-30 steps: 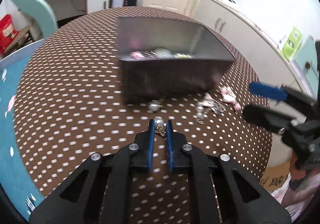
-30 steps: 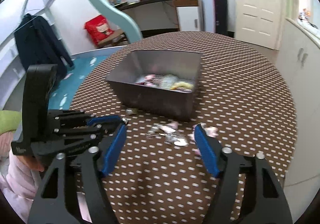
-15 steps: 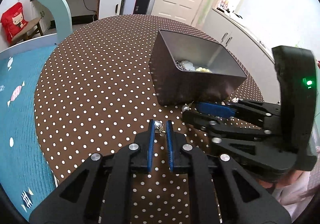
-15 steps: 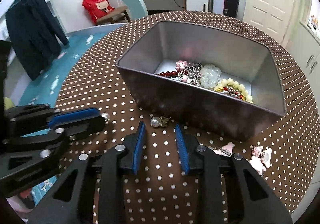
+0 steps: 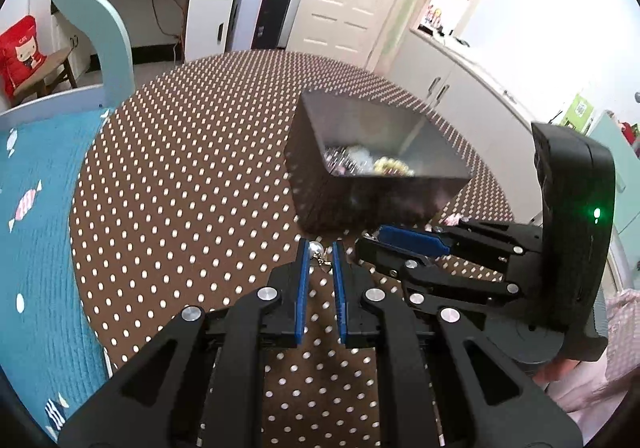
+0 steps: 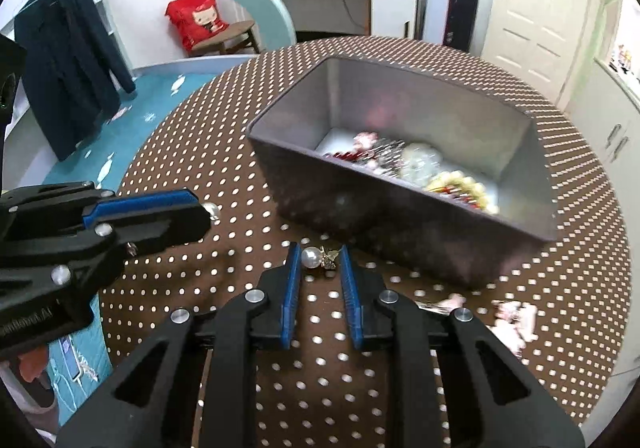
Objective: Organize jewelry
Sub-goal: 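Drop both held pieces into the tray and open both tools, then grasp a pearl chain with the left tool while the right tool grasps a pink charm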
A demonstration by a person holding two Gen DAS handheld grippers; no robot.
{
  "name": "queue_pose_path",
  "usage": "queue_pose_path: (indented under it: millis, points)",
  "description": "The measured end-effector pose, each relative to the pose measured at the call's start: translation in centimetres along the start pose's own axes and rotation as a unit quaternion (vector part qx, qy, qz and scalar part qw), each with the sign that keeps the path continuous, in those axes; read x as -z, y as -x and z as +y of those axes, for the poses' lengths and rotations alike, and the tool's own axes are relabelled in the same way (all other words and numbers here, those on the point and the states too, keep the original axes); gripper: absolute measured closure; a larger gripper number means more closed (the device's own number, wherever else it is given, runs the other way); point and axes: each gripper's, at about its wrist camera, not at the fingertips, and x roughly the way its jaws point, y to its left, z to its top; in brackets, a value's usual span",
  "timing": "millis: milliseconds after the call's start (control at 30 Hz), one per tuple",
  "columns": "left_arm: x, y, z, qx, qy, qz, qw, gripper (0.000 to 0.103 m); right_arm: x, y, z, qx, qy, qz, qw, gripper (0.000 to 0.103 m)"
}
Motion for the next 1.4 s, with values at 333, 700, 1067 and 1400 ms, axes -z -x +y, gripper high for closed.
queue_pose_path:
  millis: [333, 700, 1067, 1400]
  points:
    - [-4.0, -0.1, -2.6, 0.025, -0.013, -0.033, 0.9991, 0.092, -0.3, 7.0, -3.4, -0.009, -0.041, -0.081, 0.996, 0.084]
    - [-6.7, -4.5, -4.3, 0.013, 0.003, -0.010, 0.9999, 0.091, -3.0, 4.7, -6.0, 0.002, -0.067, -0.074, 0.995, 0.078]
    - [-5.6, -3.5, -6.6, -0.018, -0.029, -0.024, 0.9991, 0.031, 1.3, 8.1, -10.9, 0.059, -0.120, -0.102, 0.986, 0.022]
    - [0.6, -1.7, -10.4, 0.010, -0.120, -0.011, 0.9926, 0.030, 6.9, 7.8, -12.5, 0.058, -0.155, -0.062, 0.984, 0.021]
